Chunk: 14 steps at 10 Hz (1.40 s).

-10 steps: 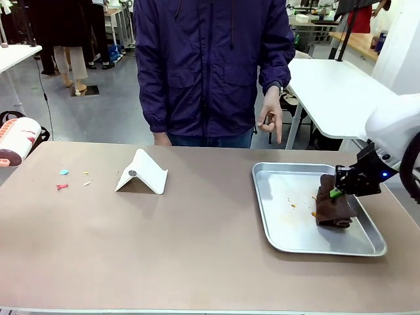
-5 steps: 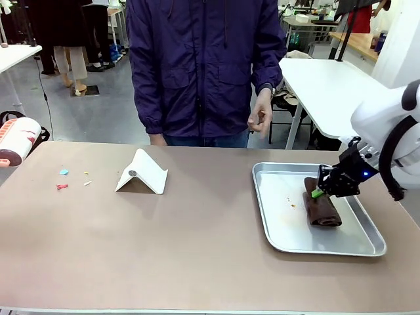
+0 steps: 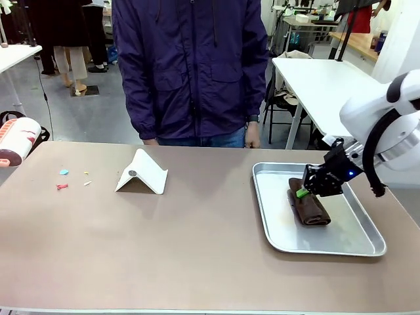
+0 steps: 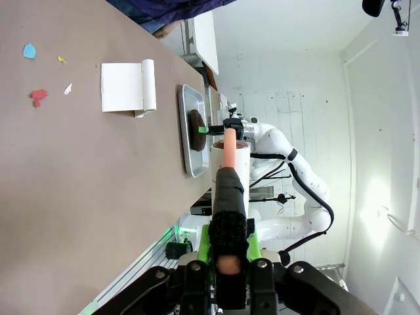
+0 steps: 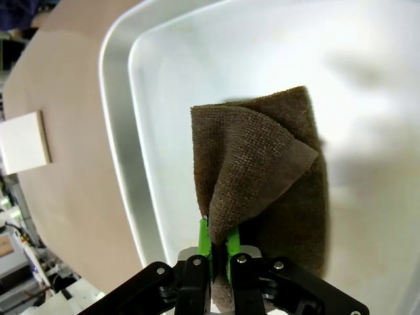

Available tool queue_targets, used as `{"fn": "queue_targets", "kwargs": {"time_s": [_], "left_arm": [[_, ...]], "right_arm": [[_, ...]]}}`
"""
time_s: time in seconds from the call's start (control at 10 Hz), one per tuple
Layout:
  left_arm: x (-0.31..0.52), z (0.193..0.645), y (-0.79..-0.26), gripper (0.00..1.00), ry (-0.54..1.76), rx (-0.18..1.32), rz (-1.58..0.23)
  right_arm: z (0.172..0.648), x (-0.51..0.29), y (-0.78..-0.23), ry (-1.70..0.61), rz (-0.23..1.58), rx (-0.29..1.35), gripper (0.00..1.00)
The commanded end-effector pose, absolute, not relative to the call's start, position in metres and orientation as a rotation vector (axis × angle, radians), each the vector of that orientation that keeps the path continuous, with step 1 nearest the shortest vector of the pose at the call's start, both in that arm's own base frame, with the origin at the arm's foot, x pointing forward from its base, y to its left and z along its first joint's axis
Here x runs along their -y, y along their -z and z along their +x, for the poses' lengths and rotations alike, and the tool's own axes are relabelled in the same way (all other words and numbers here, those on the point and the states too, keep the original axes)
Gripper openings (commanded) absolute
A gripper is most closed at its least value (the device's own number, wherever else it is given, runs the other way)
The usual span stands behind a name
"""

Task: Clean the surface of the table.
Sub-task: If a person points to the right, clean the right side of the table with your right hand, and if they point to the left, clean the left side with your left hand.

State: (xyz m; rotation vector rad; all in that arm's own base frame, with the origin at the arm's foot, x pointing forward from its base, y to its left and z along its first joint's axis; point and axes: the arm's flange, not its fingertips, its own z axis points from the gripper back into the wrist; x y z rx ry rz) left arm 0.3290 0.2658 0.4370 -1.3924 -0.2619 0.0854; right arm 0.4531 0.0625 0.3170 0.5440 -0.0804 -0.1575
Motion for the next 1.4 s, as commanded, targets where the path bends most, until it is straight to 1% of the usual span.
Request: {"fn": "queue_targets", "kwargs": {"time_s": [0.0, 0.3, 0.6, 1.1, 1.3], "left_arm": [[-0.267, 0.326, -0.438, 0.0, -0.069, 0.273, -1.396], [-0.267, 0.326, -0.438, 0.0, -0.069, 0.273, -1.396], [-0.267, 0.326, -0.438, 0.0, -0.069, 0.273, -1.396], [-0.267, 0.326, -0.438, 0.0, -0.069, 0.273, -1.396], [-0.267, 0.326, -0.438, 0.0, -0.069, 0.273, -1.396]], "right_arm": [[0.462, -0.081, -0.316, 0.095, 0.582, 0.094, 0.1], [0.463, -0.109, -0.315, 0.015, 0.565, 0.07, 0.1], [0.465, -0.127, -0.312, -0.018, 0.51, 0.075, 0.1], [0.468, -0.111, -0.305, 0.033, 0.338, 0.078, 0.1], [0.468, -0.098, -0.308, 0.064, 0.328, 0.081, 0.1]]}}
